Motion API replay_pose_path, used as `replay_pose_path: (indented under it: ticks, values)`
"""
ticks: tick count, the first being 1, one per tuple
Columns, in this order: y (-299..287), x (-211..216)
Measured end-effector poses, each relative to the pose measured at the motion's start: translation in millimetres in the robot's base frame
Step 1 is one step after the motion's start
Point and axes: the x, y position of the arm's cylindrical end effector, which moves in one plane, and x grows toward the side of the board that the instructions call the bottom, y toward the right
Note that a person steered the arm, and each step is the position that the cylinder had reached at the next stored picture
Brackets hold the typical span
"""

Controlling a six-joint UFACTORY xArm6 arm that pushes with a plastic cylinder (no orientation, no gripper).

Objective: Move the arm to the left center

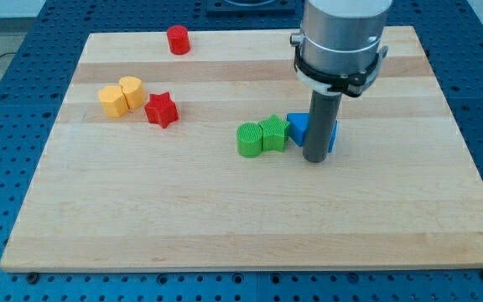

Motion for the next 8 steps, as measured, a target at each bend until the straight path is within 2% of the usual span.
replay_pose_path:
  ticks: [1,2,4,5,6,7,8]
  values:
    - [0.0,8.9]
    - [0.0,49.8]
    - [-4.4,66.2]
    - [45.1,76.3]
    - [129.2,67.7]
    - [198.6,-0.8]
    - [222.2,-89.4]
